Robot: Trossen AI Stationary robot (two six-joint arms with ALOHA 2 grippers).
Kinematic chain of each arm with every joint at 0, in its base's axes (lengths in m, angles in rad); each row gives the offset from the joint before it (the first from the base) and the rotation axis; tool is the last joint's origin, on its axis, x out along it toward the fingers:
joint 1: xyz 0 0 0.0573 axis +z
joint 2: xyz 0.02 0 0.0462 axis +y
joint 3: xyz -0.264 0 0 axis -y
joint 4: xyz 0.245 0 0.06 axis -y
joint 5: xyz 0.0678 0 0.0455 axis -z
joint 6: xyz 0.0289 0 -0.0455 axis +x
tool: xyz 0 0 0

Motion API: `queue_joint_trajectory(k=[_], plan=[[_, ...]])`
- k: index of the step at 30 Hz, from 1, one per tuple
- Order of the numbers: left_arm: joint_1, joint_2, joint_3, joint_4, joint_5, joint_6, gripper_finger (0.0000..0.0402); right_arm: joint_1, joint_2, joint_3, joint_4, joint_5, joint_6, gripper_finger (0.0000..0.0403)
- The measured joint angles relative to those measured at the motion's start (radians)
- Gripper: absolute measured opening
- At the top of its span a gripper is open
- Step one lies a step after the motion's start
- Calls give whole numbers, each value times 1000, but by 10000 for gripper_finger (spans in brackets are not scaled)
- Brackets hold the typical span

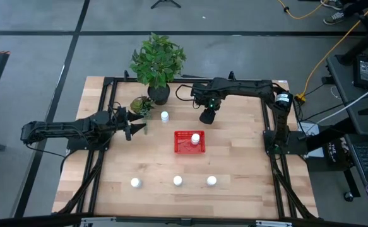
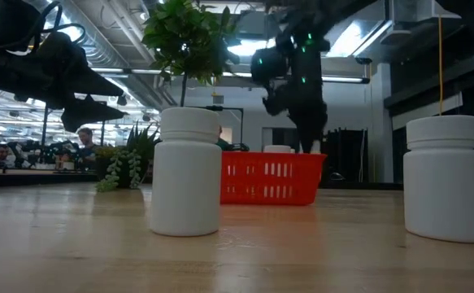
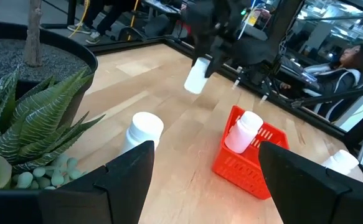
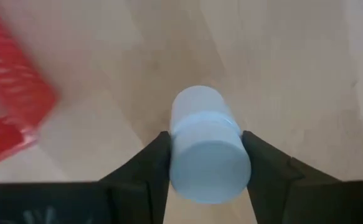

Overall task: Pick and place pill bottles into a basket
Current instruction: Put the white pill bottle into the red bin

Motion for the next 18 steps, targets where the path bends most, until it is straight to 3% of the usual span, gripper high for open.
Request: queue_joint_trajectory(k=[11, 18], plan=[[0, 0, 0, 0, 1, 47, 281, 159, -4, 327, -77, 2, 8, 154], [0, 0, 0, -1, 17, 89, 281, 278, -4, 386, -65, 34, 90, 154]])
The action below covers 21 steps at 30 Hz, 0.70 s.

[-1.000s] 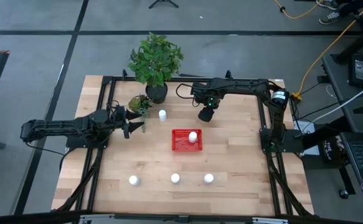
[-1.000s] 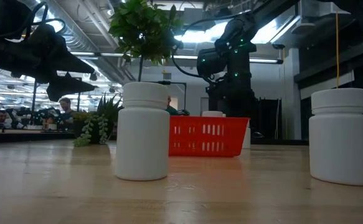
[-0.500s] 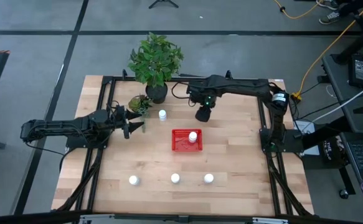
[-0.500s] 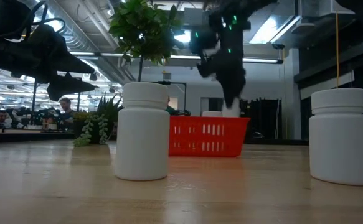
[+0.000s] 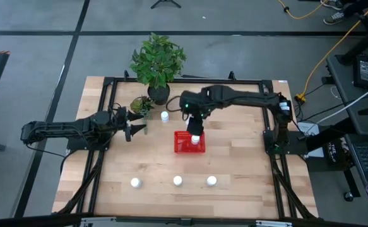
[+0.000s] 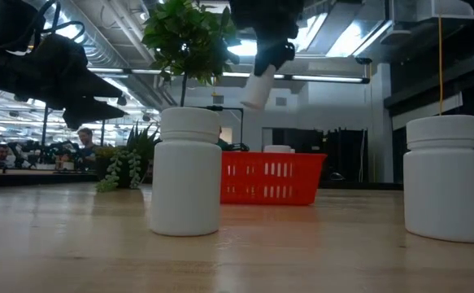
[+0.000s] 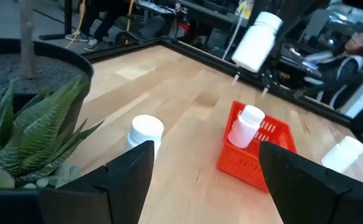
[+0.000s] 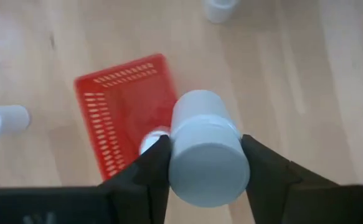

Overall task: Pick and place pill bottles into a basket
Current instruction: Put the white pill bottle into the red bin

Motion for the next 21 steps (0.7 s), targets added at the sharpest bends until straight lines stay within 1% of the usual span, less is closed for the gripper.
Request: queue_joint_trajectory(k=[5, 8, 16, 21], plan=[[0, 0, 0, -7, 44, 61, 281, 54, 14, -36, 78, 3, 49, 154], [0, 2, 0, -14, 69, 66, 281, 73, 38, -53, 140, 2, 81, 154], [0, 19, 0, -20, 122, 41, 281, 89, 130, -54, 135, 2, 110, 154], [0, 20, 0, -20, 124, 40, 281, 89, 172, -54, 130, 0, 122, 154]])
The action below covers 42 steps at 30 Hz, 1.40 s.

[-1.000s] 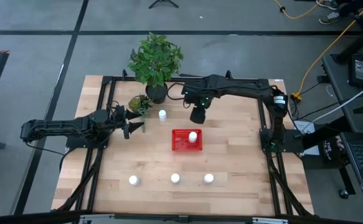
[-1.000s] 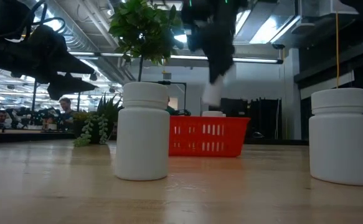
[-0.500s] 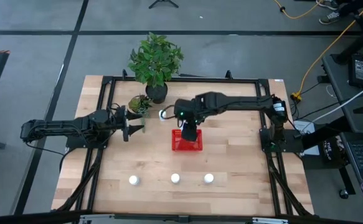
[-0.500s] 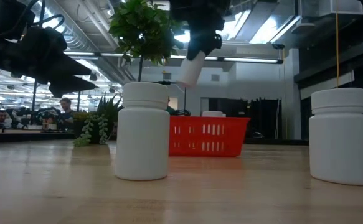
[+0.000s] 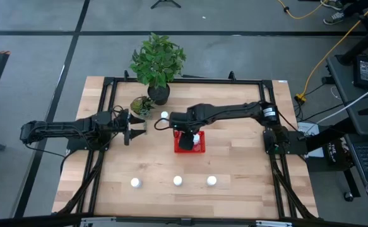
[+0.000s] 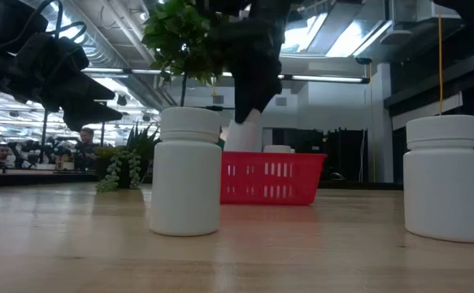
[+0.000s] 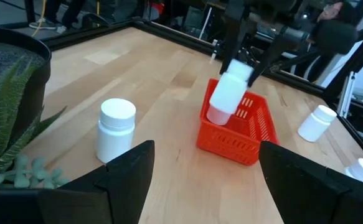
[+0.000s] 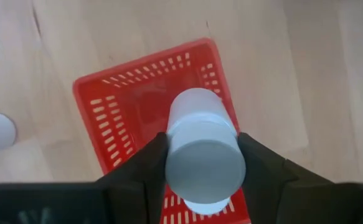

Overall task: Pick and place pill bottles into a basket
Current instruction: Put the white pill bottle into the red bin

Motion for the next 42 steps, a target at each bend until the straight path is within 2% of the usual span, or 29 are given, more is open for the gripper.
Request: queue_joint_trajectory(k=[22, 26, 35, 42], plan=[[0, 1, 0, -1, 0, -1, 281, -1, 113, 0, -55, -26, -49, 154], [0, 1, 0, -1, 0, -1, 281, -5, 115, 0, -60, -60, -38, 156], [0, 1, 0, -1, 1, 0, 281, -12, 118, 0, -58, -80, 4, 252], [0, 1, 0, -1, 1, 0, 281, -12, 118, 20, -57, -78, 4, 281]])
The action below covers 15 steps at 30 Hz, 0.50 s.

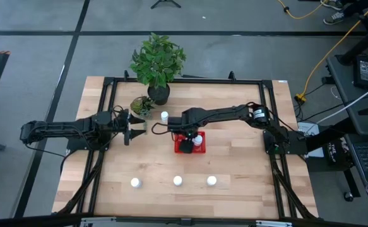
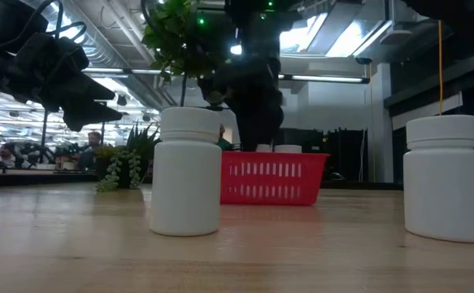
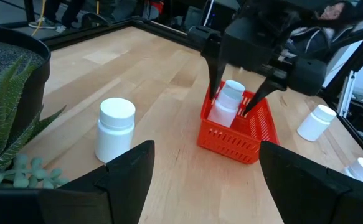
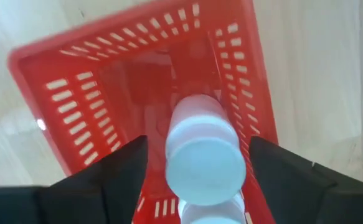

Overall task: Pick and place pill bottles into a basket
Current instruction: Put the white pill bottle into the red bin

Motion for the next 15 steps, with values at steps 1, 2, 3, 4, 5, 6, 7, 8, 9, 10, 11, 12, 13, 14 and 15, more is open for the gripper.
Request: queue_joint_trajectory(k=[1, 2, 3, 4, 5, 6, 7, 8, 9, 10, 11, 12, 13, 14, 15], plan=[[0, 0, 0, 0, 0, 0, 281, 0, 0, 8, 0, 0, 0, 282], [0, 0, 0, 0, 0, 0, 281, 0, 0, 19, -1, 0, 1, 283], [0, 0, 0, 0, 0, 0, 281, 0, 0, 34, -3, 6, 2, 283], [0, 0, 0, 0, 0, 0, 281, 0, 0, 52, -5, 19, 1, 283], [0, 0, 0, 0, 0, 0, 281, 0, 0, 72, -11, 33, 0, 283], [0, 0, 0, 0, 0, 0, 281, 0, 0, 95, -19, 53, -1, 283], [0, 0, 0, 0, 0, 0, 281, 0, 0, 119, -31, 72, -1, 284], [0, 0, 0, 0, 0, 0, 281, 0, 0, 145, -42, 88, -3, 284], [0, 0, 0, 0, 0, 1, 281, -1, 0, 170, -46, 103, -6, 284], [0, 0, 0, 0, 0, 1, 281, -3, 0, 196, -45, 115, -16, 284], [0, 0, 0, 0, 0, 1, 281, -6, 0, 222, -40, 125, -29, 284], [0, 0, 0, 0, 0, 2, 281, -9, 0, 247, -28, 132, -42, 284], [0, 0, 0, 0, 0, 5, 281, -16, 0, 268, -4, 133, -54, 284], [0, 0, 0, 0, 0, 11, 281, -24, 0, 284, 27, 132, -58, 284], [0, 0, 0, 0, 0, 17, 281, -34, 0, 296, 58, 127, -57, 284]])
